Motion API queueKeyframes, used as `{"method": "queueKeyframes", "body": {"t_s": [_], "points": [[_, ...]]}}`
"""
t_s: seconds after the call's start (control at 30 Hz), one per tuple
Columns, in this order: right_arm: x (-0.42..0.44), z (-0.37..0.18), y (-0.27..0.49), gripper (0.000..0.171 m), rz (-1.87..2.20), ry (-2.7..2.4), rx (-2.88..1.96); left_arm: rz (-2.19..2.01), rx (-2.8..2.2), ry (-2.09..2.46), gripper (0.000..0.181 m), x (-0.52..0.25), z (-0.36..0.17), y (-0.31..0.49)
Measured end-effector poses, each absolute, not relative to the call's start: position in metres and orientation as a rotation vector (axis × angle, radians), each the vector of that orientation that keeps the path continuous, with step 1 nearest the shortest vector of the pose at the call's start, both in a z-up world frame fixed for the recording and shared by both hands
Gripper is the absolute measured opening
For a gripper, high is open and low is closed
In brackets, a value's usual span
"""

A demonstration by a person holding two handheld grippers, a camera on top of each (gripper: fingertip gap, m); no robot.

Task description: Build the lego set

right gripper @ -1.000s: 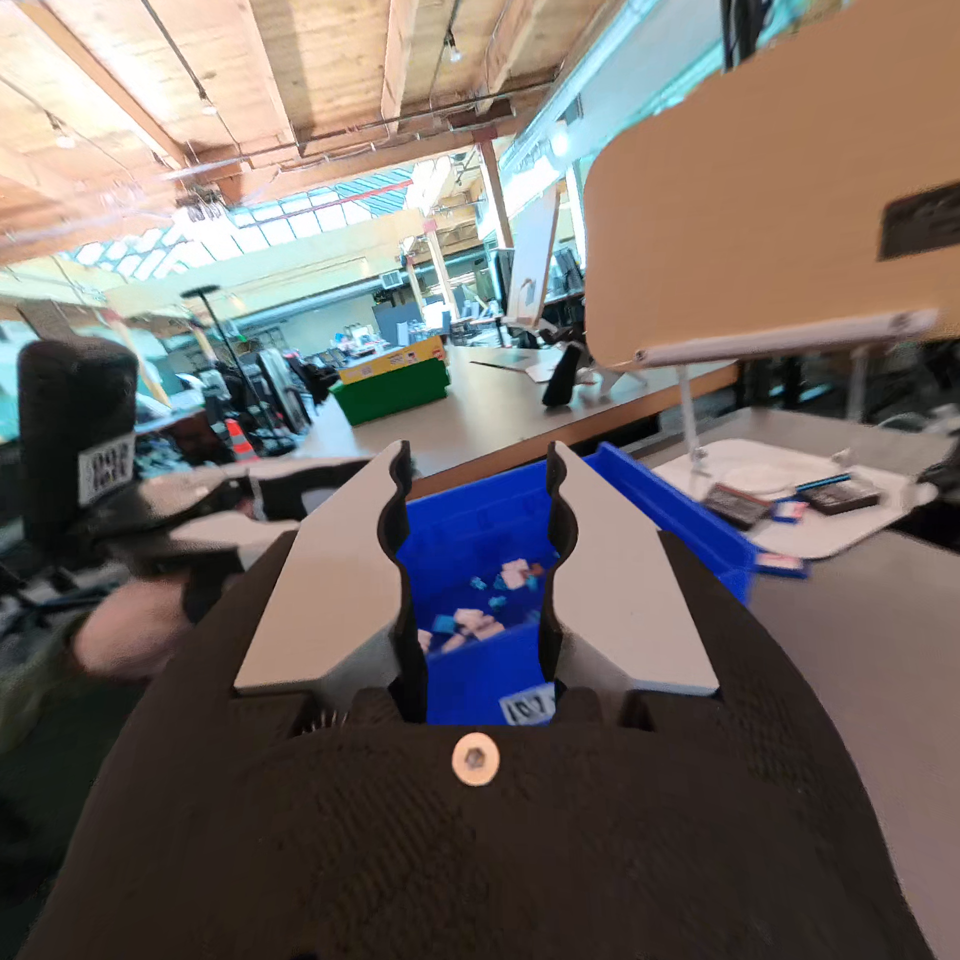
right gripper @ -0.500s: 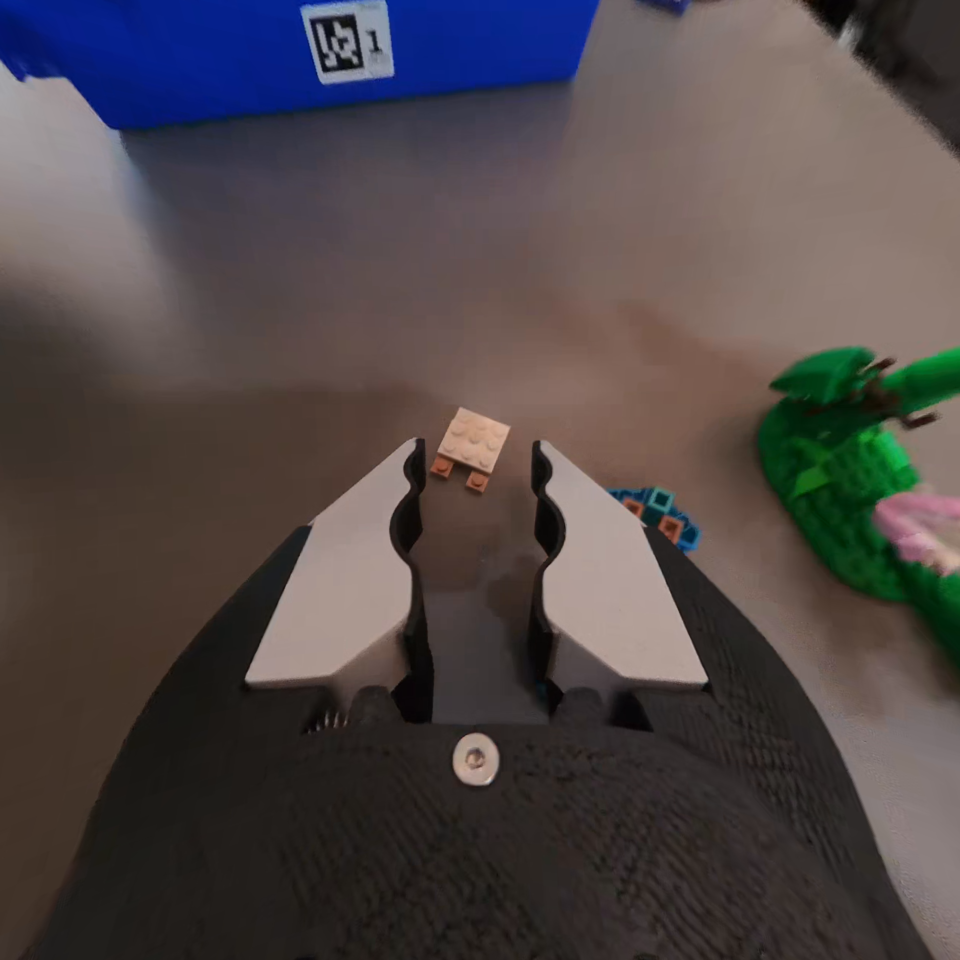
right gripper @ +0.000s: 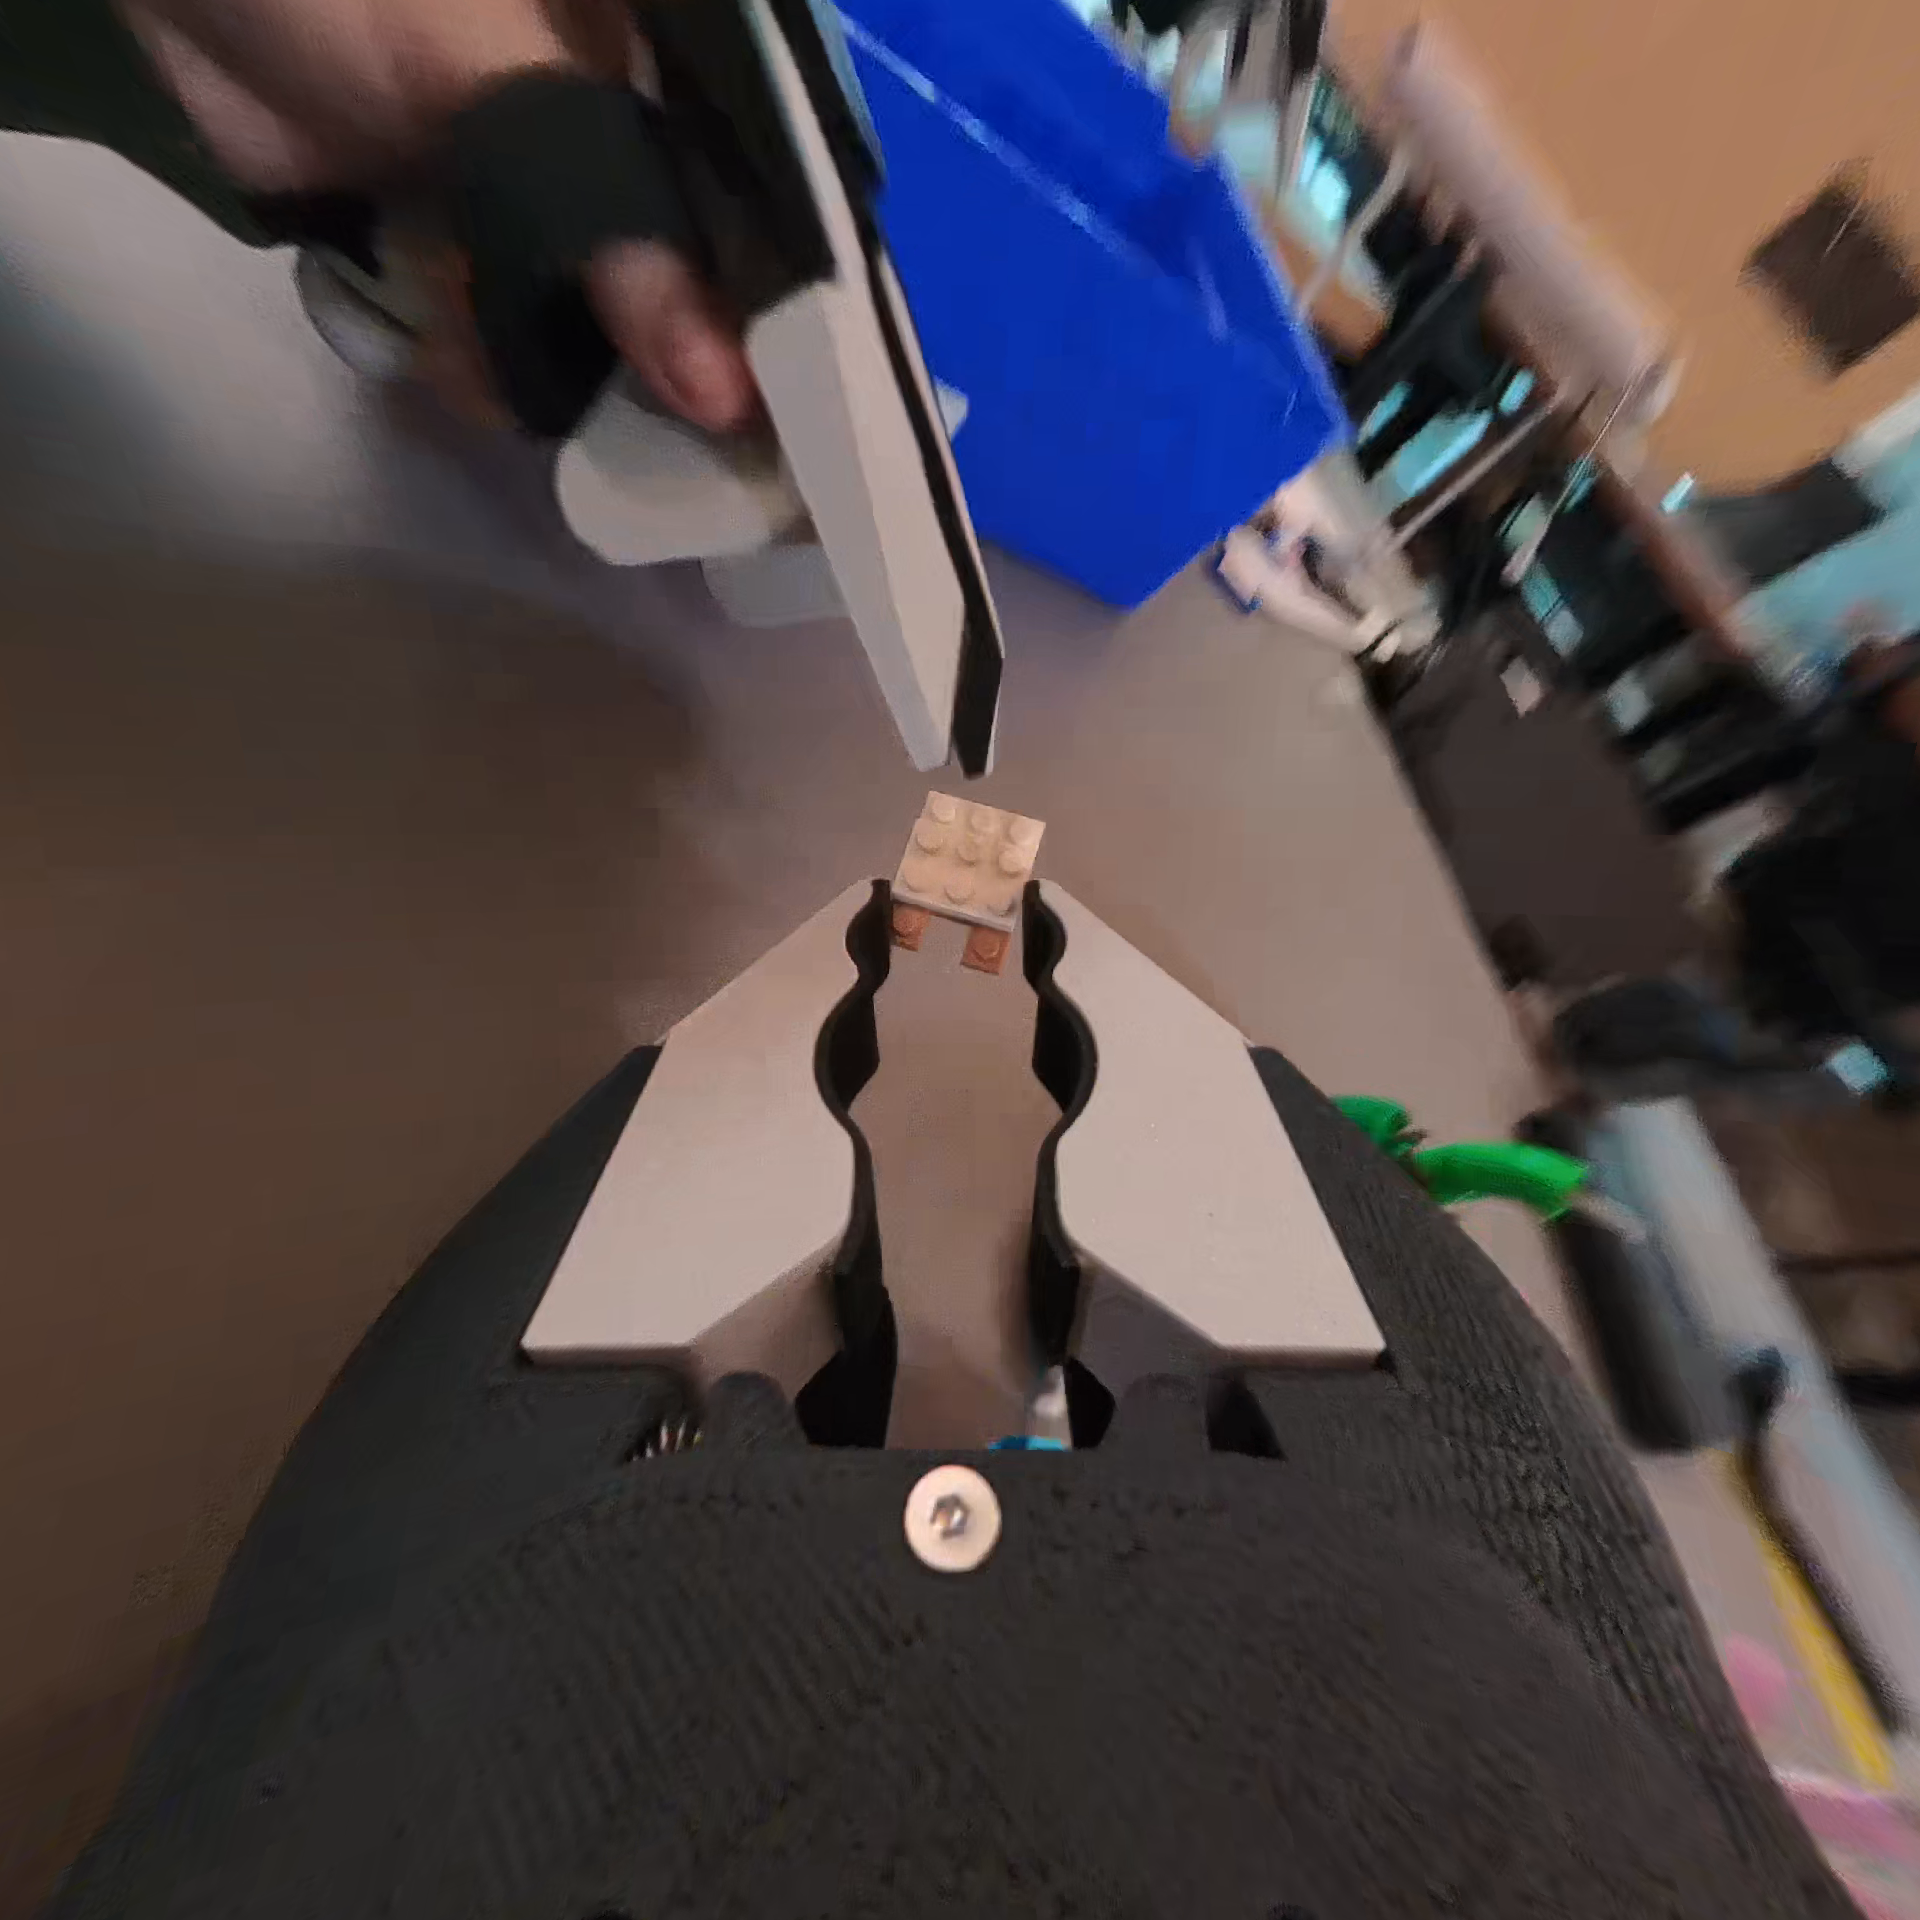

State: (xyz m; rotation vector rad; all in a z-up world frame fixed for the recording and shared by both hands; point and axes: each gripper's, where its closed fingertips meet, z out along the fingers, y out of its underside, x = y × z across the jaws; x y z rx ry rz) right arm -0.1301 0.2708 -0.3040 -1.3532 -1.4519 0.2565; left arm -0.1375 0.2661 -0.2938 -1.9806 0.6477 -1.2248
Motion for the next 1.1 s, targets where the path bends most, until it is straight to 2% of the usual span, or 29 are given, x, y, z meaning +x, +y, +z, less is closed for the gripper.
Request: {"method": "queueKeyframes", "body": {"t_s": [0.03,0.13,0.2,0.3,0.37,0.4,0.63,0.73,1.1], "points": [[-0.130,-0.299,0.267,0.023,0.227,-1.470,-1.280,-1.297,-1.946,0.645,0.017,-0.135,-0.289,0.262],[-0.130,-0.290,0.259,0.023,0.193,-1.509,-1.151,-1.355,-1.897,0.653,0.003,-0.133,-0.282,0.259],[-0.129,-0.289,0.255,0.023,0.188,-1.531,-1.111,-1.383,-1.898,0.676,0.006,-0.132,-0.282,0.255],[-0.130,-0.286,0.250,0.023,0.204,-1.544,-1.069,-1.432,-1.938,0.689,0.022,-0.129,-0.288,0.250],[-0.130,-0.286,0.248,0.023,0.209,-1.554,-1.063,-1.523,-1.895,0.701,0.004,-0.125,-0.283,0.243],[-0.130,-0.287,0.249,0.023,0.202,-1.552,-1.064,-1.535,-1.885,0.688,0.002,-0.125,-0.283,0.244],[-0.138,-0.278,0.260,0.030,0.090,-1.422,-1.115,-1.432,-1.866,0.593,0.002,-0.132,-0.278,0.260],[-0.140,-0.280,0.269,0.023,-0.050,-1.388,-1.138,-1.386,-1.869,0.588,0.002,-0.133,-0.278,0.263],[-0.142,-0.278,0.265,0.022,-0.082,-1.355,-1.171,-1.364,-1.864,0.606,0.002,-0.132,-0.280,0.263]]}}
